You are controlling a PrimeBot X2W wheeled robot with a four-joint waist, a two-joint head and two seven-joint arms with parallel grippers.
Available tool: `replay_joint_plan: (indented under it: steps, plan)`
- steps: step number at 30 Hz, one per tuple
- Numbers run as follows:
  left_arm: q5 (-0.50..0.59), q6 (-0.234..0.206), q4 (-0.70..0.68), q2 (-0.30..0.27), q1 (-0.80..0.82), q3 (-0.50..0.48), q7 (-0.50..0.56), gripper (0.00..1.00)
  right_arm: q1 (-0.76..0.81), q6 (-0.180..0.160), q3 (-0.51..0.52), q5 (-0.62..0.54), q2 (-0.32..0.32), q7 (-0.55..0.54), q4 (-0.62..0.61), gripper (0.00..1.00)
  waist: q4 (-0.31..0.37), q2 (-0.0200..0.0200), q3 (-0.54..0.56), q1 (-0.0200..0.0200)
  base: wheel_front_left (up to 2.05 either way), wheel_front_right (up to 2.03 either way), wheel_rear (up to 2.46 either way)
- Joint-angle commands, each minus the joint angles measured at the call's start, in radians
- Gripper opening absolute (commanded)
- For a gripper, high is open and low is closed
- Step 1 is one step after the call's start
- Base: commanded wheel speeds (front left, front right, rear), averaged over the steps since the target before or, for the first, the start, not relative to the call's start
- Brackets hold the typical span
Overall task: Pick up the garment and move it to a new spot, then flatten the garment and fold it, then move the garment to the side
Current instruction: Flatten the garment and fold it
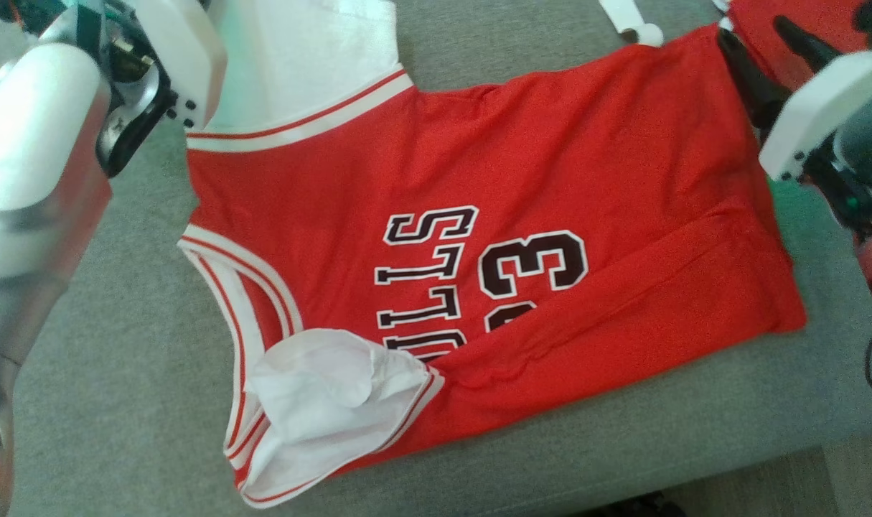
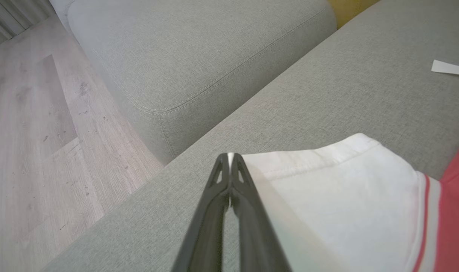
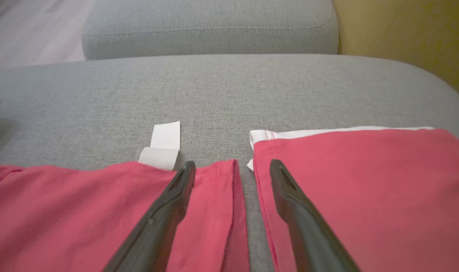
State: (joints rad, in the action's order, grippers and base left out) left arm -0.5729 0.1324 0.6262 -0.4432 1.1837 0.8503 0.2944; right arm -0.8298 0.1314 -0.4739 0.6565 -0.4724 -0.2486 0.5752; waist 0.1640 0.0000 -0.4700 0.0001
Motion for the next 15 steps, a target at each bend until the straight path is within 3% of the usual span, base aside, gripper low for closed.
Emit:
replay_joint_plan:
  steps: [1, 8, 9, 14, 15]
  plan:
    - [-0.005, -0.002, -0.03, -0.029, 0.063, -0.024, -0.008, 0.0, -0.012, -0.001, -0.012, -0.012, 0.0, -0.007, 0.008, 1.0, -0.012, 0.0, -0.006, -0.0001, 0.0, 0.0, 0.0]
    - [-0.036, -0.002, -0.022, -0.027, 0.093, 0.032, -0.029, 0.0, -0.12, -0.001, -0.077, -0.015, 0.048, -0.003, 0.19, 1.0, -0.036, 0.0, -0.004, -0.0001, 0.0, 0.0, 0.0]
    - [-0.04, -0.002, -0.019, -0.027, 0.097, 0.04, -0.032, 0.0, -0.129, -0.001, -0.086, -0.01, 0.051, -0.001, 0.205, 0.96, -0.039, 0.0, -0.004, -0.0001, 0.0, 0.0, 0.0]
    - [-0.06, -0.002, -0.003, -0.02, 0.115, 0.07, -0.047, 0.0, -0.165, -0.001, -0.123, 0.009, 0.052, 0.018, 0.275, 0.6, -0.05, 0.0, -0.008, -0.0001, 0.0, 0.0, 0.0]
    - [-0.063, -0.002, 0.001, -0.019, 0.119, 0.075, -0.05, 0.0, -0.17, -0.001, -0.13, 0.013, 0.051, 0.022, 0.286, 0.44, -0.052, 0.0, -0.01, -0.0001, 0.0, 0.0, 0.0]
